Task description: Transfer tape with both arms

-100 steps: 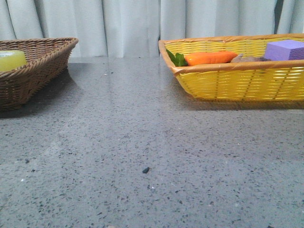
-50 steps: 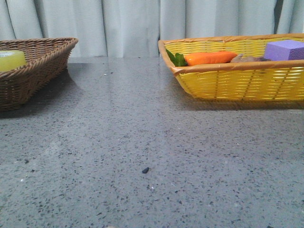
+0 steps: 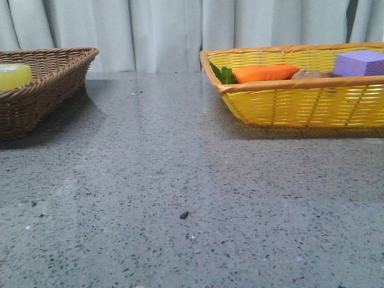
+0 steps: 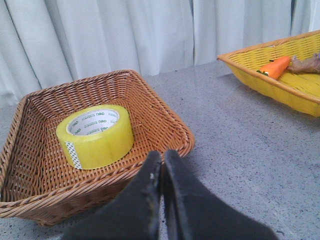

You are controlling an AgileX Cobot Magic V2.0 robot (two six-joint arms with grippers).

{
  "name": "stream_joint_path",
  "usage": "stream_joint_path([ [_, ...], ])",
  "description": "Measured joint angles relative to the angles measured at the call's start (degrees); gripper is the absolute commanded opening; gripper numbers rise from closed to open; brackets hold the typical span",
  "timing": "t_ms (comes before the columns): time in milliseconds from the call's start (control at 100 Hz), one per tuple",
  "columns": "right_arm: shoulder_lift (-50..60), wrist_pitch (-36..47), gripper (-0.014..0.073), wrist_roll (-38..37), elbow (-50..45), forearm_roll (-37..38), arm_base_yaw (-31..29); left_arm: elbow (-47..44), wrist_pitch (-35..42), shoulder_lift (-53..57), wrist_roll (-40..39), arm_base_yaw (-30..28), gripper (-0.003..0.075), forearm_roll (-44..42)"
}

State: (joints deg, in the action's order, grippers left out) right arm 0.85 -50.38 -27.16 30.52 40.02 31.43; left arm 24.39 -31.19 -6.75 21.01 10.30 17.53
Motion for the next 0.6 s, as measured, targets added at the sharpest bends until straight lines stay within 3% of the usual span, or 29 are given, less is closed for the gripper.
stream_joint_path([
  [230,0.00,-0.05,-0.0066,0.00,0.00,0.00,0.00,-3.33,5.67,0.00,-8.29,-1.55,-0.0020,-3.71],
  [600,0.00,-0.05,-0.0066,0.00,0.00,0.00,0.00,-17.27,26.20,5.15,-13.68,-6.85,-0.0020,-13.82],
])
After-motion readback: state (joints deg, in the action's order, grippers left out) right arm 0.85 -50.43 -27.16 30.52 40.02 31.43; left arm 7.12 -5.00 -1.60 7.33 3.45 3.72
